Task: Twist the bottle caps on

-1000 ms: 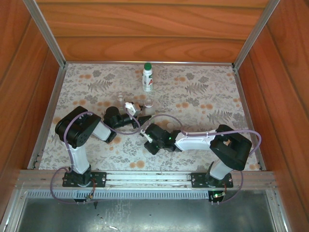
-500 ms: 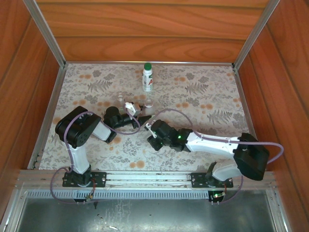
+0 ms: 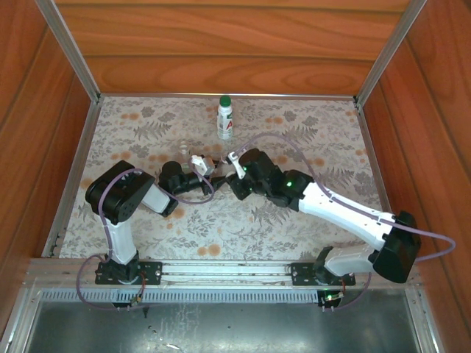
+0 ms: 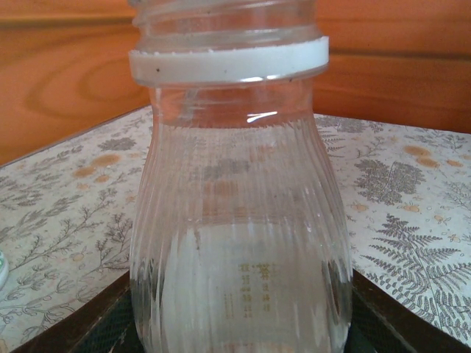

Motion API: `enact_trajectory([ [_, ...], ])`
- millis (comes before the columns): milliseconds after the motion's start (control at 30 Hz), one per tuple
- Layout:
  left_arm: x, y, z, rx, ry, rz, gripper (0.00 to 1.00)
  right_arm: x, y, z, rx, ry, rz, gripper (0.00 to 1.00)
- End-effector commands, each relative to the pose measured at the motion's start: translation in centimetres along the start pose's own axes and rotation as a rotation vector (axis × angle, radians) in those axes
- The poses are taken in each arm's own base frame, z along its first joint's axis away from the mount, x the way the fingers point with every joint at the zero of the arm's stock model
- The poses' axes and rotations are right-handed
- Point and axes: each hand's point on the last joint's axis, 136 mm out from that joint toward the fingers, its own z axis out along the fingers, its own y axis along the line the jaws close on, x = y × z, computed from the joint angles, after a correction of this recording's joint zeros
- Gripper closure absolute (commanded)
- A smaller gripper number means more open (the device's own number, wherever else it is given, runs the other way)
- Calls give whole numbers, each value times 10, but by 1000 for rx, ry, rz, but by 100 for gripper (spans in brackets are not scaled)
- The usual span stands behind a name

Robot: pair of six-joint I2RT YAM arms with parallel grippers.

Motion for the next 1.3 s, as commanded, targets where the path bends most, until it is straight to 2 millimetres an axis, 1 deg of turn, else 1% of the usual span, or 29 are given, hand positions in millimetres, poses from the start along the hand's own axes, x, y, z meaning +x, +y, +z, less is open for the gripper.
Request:
enact_trajectory([
  [0, 12, -3, 2, 31, 29, -15, 41, -11, -6, -1, -10, 22, -40, 55],
  [67, 13, -4, 2, 33, 30, -14, 41, -24, -10, -2, -15, 12, -37, 55],
  [167, 13, -5, 2, 36, 31, -9, 41, -34, -20, 3, -12, 25, -34, 55],
  [267, 14, -8, 2, 44, 33, 0, 41, -39, -28, 11, -19, 60, -26, 55],
  [400, 16, -11, 4, 57, 35, 4, 41, -46, -34, 20, -40, 93, -29, 55],
  [533, 16, -9, 5, 53, 36, 8, 41, -44, -35, 27, -59, 140, -21, 55],
  [767, 18, -10, 5, 58, 42, 8, 41, -34, -30, 28, -95, 196, -11, 55],
  [967, 17, -9, 6, 59, 39, 6, 41, -31, -26, 30, -119, 194, -19, 55],
  [1100, 17, -9, 6, 60, 39, 1, 41, -32, -22, 31, -143, 160, -29, 55],
  [1267, 16, -10, 7, 67, 37, -2, 41, -27, -26, 36, -123, 169, -27, 55],
])
